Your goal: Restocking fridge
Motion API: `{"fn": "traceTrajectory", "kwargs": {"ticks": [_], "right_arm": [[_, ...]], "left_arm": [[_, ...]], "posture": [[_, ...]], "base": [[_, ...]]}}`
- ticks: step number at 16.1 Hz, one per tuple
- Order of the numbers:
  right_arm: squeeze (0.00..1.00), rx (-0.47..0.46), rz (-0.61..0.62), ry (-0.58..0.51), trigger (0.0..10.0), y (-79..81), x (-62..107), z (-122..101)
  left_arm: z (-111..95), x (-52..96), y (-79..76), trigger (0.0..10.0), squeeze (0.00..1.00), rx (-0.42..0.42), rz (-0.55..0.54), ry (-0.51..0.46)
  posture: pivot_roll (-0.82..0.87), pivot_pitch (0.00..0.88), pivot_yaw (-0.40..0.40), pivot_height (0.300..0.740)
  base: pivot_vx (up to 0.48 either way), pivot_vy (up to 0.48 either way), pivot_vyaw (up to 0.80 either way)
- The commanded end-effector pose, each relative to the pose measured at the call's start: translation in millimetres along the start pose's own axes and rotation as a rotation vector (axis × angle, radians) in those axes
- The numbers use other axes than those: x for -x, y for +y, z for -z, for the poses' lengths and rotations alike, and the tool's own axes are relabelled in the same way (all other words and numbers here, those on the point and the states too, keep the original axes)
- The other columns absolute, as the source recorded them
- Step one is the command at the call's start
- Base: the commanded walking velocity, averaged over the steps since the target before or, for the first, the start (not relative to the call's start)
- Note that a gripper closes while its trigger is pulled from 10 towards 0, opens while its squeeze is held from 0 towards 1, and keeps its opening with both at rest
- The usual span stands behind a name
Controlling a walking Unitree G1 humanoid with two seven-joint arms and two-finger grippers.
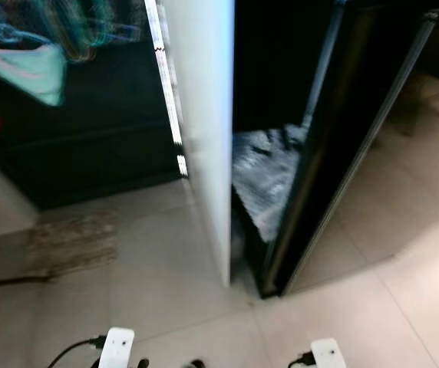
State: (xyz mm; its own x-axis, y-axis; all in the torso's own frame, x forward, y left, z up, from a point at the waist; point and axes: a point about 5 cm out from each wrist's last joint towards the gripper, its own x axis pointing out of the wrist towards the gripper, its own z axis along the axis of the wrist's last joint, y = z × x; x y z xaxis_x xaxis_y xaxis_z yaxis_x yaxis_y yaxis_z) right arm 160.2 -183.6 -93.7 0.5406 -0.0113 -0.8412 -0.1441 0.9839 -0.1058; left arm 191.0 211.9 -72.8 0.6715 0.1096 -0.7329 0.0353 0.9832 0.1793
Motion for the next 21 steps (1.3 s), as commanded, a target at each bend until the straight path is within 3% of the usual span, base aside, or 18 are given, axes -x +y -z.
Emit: {"fn": "traceTrajectory", "kwargs": {"ticks": [1,12,21], "right_arm": [[0.00,0.000,0.001,0.035,10.0,-1.0,2.0,11],[0.00,0.035,-0.013,0.067,10.0,-1.7,5.1,23],[0.00,0.051,-0.025,0.075,10.0,0.7,5.0,24]], "left_arm": [[8,1.9,-2.7,10.0,0.00,0.010,0.003,0.026],[8,1.9,-6.2,10.0,0.00,0.036,0.003,0.022],[3,1.0,-9.5,10.0,0.00,0.045,0.007,-0.005]], "posture": [[0.03,0.174,0.013,0.740],[0.03,0.187,-0.003,0.740],[0.02,0.142,0.001,0.740]], "base": [[0.000,0.000,0.80],[0.000,0.000,0.80],[0.000,0.000,0.80]]}}
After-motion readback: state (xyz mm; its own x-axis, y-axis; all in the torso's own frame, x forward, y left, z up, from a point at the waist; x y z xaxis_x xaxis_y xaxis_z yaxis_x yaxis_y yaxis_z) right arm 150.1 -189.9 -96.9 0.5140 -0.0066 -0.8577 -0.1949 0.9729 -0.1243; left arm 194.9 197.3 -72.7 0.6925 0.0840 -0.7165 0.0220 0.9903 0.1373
